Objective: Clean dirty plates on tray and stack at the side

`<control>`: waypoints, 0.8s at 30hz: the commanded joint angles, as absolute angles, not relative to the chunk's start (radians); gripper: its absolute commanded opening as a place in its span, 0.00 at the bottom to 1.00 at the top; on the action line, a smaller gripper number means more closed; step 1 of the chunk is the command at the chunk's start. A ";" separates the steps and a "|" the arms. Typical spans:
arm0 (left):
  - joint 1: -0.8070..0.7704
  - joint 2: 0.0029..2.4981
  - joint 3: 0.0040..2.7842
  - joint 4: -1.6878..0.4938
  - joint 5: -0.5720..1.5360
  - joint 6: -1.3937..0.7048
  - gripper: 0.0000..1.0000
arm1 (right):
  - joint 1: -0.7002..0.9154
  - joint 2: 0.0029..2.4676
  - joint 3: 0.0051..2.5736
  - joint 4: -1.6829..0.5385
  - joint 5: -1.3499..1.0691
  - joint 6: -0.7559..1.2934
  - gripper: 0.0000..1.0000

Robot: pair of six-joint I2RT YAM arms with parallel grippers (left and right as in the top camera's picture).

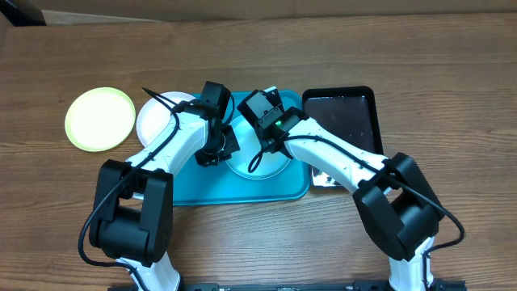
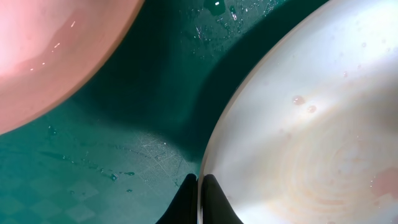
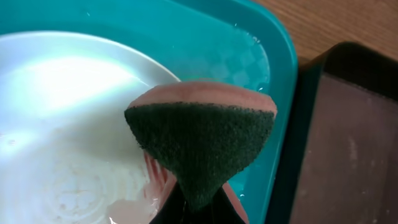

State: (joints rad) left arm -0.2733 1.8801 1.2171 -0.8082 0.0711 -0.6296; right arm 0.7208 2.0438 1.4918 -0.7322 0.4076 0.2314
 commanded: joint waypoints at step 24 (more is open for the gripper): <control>-0.270 1.890 1.213 -0.810 0.071 -0.613 0.04 | 0.720 2.184 1.486 -0.734 0.154 0.242 0.04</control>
